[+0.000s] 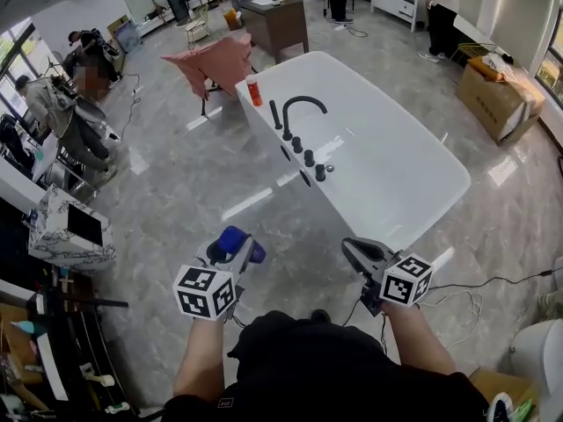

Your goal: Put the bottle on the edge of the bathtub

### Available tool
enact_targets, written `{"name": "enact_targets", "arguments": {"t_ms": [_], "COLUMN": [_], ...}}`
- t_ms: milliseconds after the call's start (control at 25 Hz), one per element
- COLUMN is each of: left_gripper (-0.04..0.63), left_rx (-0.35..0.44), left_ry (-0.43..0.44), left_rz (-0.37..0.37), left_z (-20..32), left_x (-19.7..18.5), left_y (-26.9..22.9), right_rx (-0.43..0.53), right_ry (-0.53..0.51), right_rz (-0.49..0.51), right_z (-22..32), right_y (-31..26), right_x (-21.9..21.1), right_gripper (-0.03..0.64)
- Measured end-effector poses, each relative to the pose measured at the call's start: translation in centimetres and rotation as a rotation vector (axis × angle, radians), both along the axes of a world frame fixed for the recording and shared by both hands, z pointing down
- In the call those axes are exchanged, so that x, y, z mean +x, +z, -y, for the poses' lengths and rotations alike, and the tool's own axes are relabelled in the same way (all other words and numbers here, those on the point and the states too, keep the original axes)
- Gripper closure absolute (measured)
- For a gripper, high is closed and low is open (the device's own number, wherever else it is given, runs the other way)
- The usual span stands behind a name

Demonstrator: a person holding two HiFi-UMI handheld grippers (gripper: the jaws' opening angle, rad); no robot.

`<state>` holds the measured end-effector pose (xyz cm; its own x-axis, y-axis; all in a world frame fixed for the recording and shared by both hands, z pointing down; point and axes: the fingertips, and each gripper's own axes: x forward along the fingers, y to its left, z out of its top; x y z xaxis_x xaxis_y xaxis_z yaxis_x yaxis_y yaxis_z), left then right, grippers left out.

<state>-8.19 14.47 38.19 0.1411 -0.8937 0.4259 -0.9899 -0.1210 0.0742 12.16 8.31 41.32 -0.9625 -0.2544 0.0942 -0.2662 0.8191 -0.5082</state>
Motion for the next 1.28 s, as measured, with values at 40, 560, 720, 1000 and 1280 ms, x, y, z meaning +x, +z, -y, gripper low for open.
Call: {"name": "enact_targets", "arguments": {"t_ms": [40,560,720,1000,1280], "left_gripper": [0.437,0.437,0.437,0.438,0.437], "left_rx": [0.0,0.024,0.009,-0.015,-0.031], "left_ry": [0.001,0.077,0.12,0.214,0.298], "left_rz": [-0.001,-0.044,-0.042,-0.022,-0.034], "left_z": [0.3,10.6,15.6,23.1,27.8], "left_x": [-0.1,-4.3,-6.9,-11.5,-12.1], "left_y": [0.0,1.9,3.0,4.3,4.9], "right_rx": [-0.004,-0.036,-0.035,-0.037,-0.073], "right_ry": [0.006,0.083,0.103,0.153,0.202], "right_rz": [-0.002,-0.062,-0.084,-0.113,-0.135], "right_z": [0.2,7.0,11.3,17.7,21.1], "right_y": [0.2,2.3,2.2,2.1,3.0], "right_x": [0.1,-3.6,-7.3,-14.5,-16.3], "right_gripper": [0.606,0.606,0.606,0.606,0.606]}}
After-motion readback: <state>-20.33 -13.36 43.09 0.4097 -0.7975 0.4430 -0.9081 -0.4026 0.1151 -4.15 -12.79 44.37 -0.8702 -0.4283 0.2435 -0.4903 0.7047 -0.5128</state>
